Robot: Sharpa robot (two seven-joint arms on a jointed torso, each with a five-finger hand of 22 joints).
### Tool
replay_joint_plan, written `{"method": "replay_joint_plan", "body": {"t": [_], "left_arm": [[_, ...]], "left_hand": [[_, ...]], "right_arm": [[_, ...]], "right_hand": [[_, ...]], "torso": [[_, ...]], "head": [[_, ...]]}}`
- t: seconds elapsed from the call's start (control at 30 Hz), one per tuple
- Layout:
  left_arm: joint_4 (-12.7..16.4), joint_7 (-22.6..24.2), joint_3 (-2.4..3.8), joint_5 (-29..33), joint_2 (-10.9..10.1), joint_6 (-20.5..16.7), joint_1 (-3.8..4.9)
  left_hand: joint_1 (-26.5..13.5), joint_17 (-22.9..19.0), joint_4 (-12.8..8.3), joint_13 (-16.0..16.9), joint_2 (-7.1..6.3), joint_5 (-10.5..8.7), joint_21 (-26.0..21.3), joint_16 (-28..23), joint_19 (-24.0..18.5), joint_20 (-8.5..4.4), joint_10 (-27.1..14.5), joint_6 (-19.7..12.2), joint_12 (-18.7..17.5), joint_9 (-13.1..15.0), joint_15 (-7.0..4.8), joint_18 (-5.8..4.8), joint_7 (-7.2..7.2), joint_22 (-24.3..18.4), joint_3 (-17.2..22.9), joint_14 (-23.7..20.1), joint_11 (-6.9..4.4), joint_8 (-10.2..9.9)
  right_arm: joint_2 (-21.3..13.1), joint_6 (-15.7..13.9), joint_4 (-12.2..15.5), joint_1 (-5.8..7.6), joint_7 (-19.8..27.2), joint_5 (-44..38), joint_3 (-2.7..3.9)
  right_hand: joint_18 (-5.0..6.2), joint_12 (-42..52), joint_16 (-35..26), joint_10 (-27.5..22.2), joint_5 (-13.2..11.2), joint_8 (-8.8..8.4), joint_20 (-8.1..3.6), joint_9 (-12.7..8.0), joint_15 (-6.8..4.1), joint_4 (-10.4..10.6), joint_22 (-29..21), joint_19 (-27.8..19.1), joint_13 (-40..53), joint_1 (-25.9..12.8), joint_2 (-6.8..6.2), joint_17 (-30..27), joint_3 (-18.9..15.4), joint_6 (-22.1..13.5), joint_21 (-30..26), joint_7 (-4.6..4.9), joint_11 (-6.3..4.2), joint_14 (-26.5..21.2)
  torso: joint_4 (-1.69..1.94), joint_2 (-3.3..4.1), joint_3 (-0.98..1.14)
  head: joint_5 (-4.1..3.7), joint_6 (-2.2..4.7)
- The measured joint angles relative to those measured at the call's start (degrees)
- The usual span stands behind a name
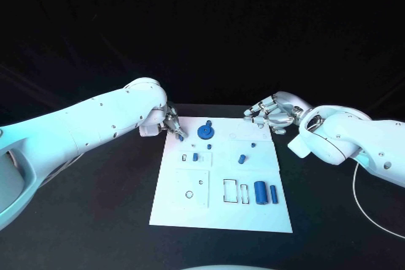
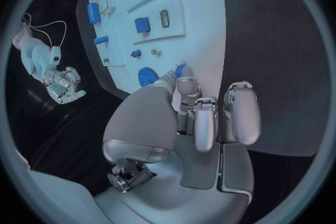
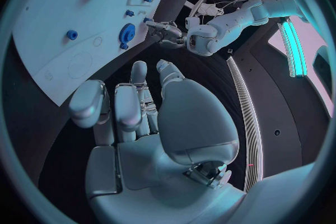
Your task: Assemble the parts on the task board
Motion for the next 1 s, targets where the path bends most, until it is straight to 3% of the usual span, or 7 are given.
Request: {"method": "replay_joint_plan", "body": {"t": [0.13,0.17,0.27,0.4,0.7,1.0], "left_arm": [[0.19,0.12,-0.05,0.23,-0.36,0.10,-0.03],[0.35,0.14,-0.09,0.33,-0.55,0.11,-0.07],[1.24,0.21,-0.19,0.94,-1.40,0.11,-0.23],[3.52,0.33,-0.30,2.05,-3.28,-0.04,-0.38],[13.00,1.71,-0.37,4.74,-9.92,-3.69,-0.50],[21.13,4.61,-0.52,4.94,-14.92,-9.18,-2.50]], "left_hand": [[0.12,0.00,3.13,-0.55,-1.66,1.46,0.00,0.00,0.00,0.00,-0.03,-0.21,-0.33,-0.02,0.00,0.01,0.21,0.00,3.15,0.00,0.03,0.22],[-1.38,0.00,2.12,-0.70,-3.16,1.61,0.00,0.00,0.00,0.00,0.00,-0.25,-0.33,-0.01,0.11,0.00,0.18,0.00,7.44,0.11,0.00,0.57],[-4.00,0.00,1.33,-0.75,-5.78,2.77,0.00,0.00,0.00,0.00,0.22,-0.26,-0.33,0.67,0.11,0.00,0.19,0.00,12.08,0.11,0.22,1.60],[-5.55,-0.01,0.59,-0.57,-7.33,3.99,0.00,0.00,0.00,0.00,0.66,-0.25,-0.32,1.10,0.11,0.00,0.20,0.00,14.53,0.11,-0.03,2.12],[-7.37,-0.01,-0.70,0.67,-9.14,6.43,0.36,0.00,0.20,-0.21,2.07,0.23,0.88,1.47,0.11,0.00,-0.21,-0.01,16.92,0.11,-0.29,2.89],[-8.13,-0.01,-1.63,1.59,-9.90,7.12,1.06,0.00,0.20,-0.21,2.71,0.54,1.78,1.55,0.11,0.00,-0.33,-0.01,17.84,0.10,-0.44,2.89]], "right_arm": [[0.00,0.02,0.00,0.00,0.01,0.00,0.00],[0.00,0.02,0.00,0.00,0.01,0.00,0.00],[-0.02,0.04,0.00,0.00,0.01,0.00,0.00],[-0.10,0.06,0.00,0.00,0.01,0.00,-0.01],[-0.31,0.08,0.07,0.00,0.01,0.00,-0.01],[-0.52,0.09,0.08,0.00,0.04,0.00,-0.03]], "right_hand": [[0.00,0.00,0.00,0.00,0.00,0.00,0.00,0.00,0.00,0.00,-0.05,0.00,-0.07,0.00,0.00,0.00,0.00,0.00,0.00,0.00,0.00,0.00],[0.00,0.00,0.00,0.00,0.00,0.00,0.00,0.00,0.00,0.00,-0.05,0.00,-0.07,0.00,0.00,0.00,0.00,0.00,0.00,0.00,0.00,0.00],[0.00,0.00,0.00,0.00,0.00,0.00,0.00,0.00,0.00,0.00,-0.05,0.00,-0.07,0.00,0.00,0.00,0.00,0.00,0.00,0.00,0.00,0.00],[0.00,0.00,0.00,0.00,0.00,0.00,0.00,0.00,0.00,0.00,-0.05,0.00,-0.07,0.00,0.00,-0.08,0.00,0.00,0.00,0.00,0.00,0.00],[0.00,0.00,0.00,0.00,0.00,0.00,0.00,0.00,0.00,0.00,-0.05,0.00,-0.07,0.23,0.23,-0.08,0.00,0.00,0.00,0.00,0.00,0.00],[0.00,0.00,0.00,0.01,0.00,0.00,0.00,0.00,0.00,0.00,-0.05,0.00,-0.06,0.23,0.23,-0.08,0.00,0.00,0.00,0.00,0.00,0.00]], "torso": [[0.00,-0.01,0.01],[0.00,-0.01,0.01],[0.03,-0.04,0.02],[0.07,-0.07,0.04],[0.16,-0.08,0.07],[0.24,-0.10,0.01]], "head": [[0.04,-0.04],[0.05,-0.05],[0.05,-0.07],[0.16,-0.08],[0.43,-0.09],[0.53,-0.25]]}}
